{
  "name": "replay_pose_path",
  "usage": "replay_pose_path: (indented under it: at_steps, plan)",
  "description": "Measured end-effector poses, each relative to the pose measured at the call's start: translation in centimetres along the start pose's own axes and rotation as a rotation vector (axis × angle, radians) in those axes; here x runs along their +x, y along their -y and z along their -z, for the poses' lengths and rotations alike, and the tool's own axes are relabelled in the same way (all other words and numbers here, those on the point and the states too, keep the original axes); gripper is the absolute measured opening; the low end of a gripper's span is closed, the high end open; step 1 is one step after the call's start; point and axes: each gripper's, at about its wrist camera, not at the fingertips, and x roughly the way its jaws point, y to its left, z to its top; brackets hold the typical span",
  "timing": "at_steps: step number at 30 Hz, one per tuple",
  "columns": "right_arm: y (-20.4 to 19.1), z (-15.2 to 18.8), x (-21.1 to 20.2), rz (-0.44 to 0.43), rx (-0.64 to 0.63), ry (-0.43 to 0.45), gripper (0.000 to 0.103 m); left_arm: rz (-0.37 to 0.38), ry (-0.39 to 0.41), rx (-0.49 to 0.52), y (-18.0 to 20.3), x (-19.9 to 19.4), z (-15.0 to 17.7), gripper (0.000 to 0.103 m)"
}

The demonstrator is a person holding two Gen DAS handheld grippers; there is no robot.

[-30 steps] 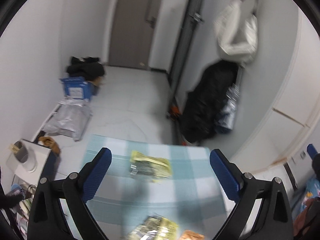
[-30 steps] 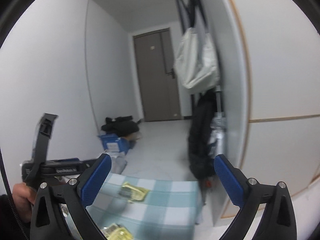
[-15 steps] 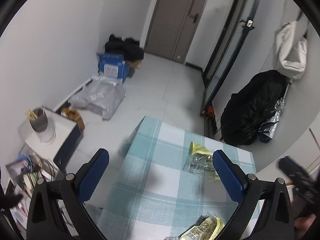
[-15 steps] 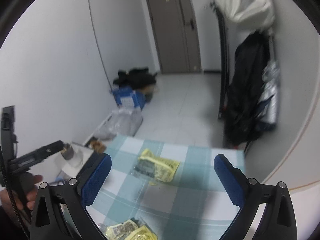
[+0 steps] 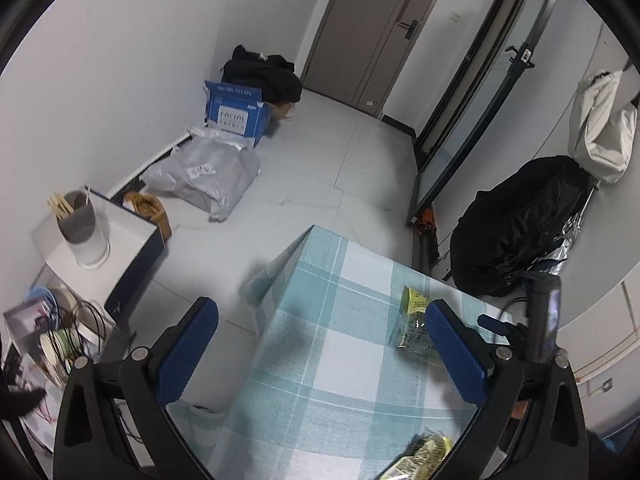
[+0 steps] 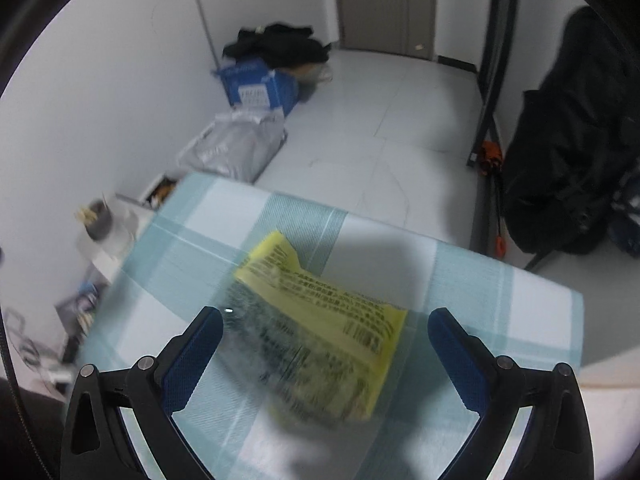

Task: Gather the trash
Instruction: 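Lower the right tool onto the yellow snack bag and close on it, then lift the yellow bag with the right tool while the left tool grasps another yellow packet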

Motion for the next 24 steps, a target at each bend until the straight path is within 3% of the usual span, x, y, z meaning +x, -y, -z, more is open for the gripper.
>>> replay_pose_path:
  at_steps: [4,9,18,24]
  plan:
    - [-0.3,0.5,1.3,0.011,-0.036,-0.044,0.101,0.007,-0.018,0.003,-0.2,0.3,0.0,0.101]
    - [-0.6,1.0,1.3,0.015,-0.085,-0.032,0.093,0.015,-0.049,-0.008,-0.4,0.8,0.1,0.101]
    - [-0.2,1.4,0.0,-0.013,-0.066,-0.015,0.038,0.005,-0.071,0.015,0.2,1.1,0.4,0.101]
    - [0.1,2.0,-0.9,-0.045,-0.036,-0.002,0.017,0.012,-0.095,0.039,0.7,1.2,0.7,0.101]
